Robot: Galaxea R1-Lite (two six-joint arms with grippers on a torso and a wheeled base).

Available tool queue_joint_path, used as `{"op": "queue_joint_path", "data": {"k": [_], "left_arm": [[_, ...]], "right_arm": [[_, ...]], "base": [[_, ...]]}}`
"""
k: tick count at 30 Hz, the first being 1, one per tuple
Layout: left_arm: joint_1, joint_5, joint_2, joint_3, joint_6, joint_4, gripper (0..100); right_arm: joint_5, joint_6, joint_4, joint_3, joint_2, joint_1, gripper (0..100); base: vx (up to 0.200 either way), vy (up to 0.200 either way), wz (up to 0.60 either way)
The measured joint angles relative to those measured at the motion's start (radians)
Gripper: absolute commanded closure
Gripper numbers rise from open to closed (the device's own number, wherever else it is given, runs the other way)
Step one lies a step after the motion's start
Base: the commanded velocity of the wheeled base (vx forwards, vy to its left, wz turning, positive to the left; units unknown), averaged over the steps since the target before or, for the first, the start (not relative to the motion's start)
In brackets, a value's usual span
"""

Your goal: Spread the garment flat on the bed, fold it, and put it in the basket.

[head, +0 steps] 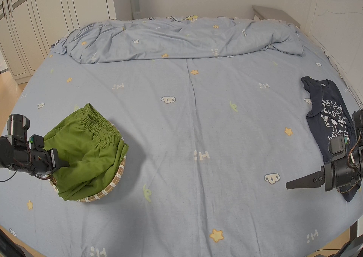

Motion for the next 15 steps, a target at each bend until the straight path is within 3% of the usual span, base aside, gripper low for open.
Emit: {"op": "queue_joint_path", "data": {"k": [6,14,15], "left_arm": [[-0.013,0.15,0.117,-0.074,-0.001,0.059,100],[-0.05,0.172,0.177,-0.122,-0.011,0.07,100],[-0.055,0.173,0.174,-0.123,-0.014,0.07,0]], "right_arm": [[0.0,0.001,0.0,0.0,-0.003,0.001,0],[0.0,0.001,-0.001,0.002,-0.003,0.001,0],[0.0,0.001,-0.001,0.002,-0.003,0.001,0]], "base": [[0.0,0.0,0.0],[0.0,0.0,0.0],[0.0,0.0,0.0]]}}
